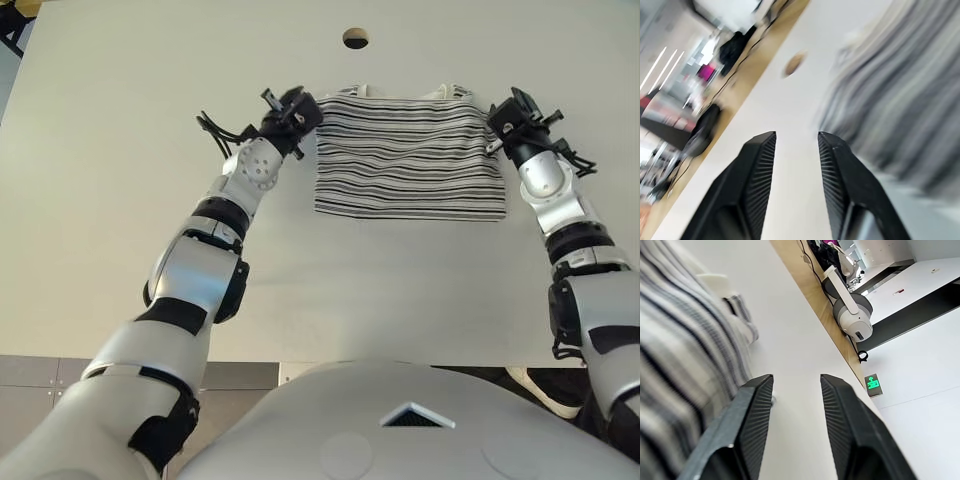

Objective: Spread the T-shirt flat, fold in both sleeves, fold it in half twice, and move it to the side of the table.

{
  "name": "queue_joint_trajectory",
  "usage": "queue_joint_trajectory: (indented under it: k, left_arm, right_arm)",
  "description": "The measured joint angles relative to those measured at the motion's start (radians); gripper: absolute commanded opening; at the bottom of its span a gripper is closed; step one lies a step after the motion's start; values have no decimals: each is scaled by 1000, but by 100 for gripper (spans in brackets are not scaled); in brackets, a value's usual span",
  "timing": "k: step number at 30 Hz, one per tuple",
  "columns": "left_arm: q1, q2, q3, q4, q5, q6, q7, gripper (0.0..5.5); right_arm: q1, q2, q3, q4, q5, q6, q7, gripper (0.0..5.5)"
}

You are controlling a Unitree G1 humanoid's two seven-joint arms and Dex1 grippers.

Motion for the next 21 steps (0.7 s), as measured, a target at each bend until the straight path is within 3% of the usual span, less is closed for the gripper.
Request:
queue_joint_trajectory:
  k: [3,6,9,14,21]
  left_arm:
    - [-9,40,25,6,-8,23,37,250]
    - [29,97,24,2,7,7,85,302]
    - [111,138,31,-30,11,-46,137,348]
    - [317,132,124,-347,-97,-205,166,348]
    - [474,64,165,-734,-151,-144,152,348]
  right_arm:
    - [8,-18,4,-30,0,-56,-10,204]
    - [139,-122,-13,-238,3,-113,-1,204]
    - [392,-237,-52,-575,20,-120,86,204]
    - [769,-431,-67,-1033,-16,-70,306,204]
    - [556,-355,83,-844,-196,-42,281,204]
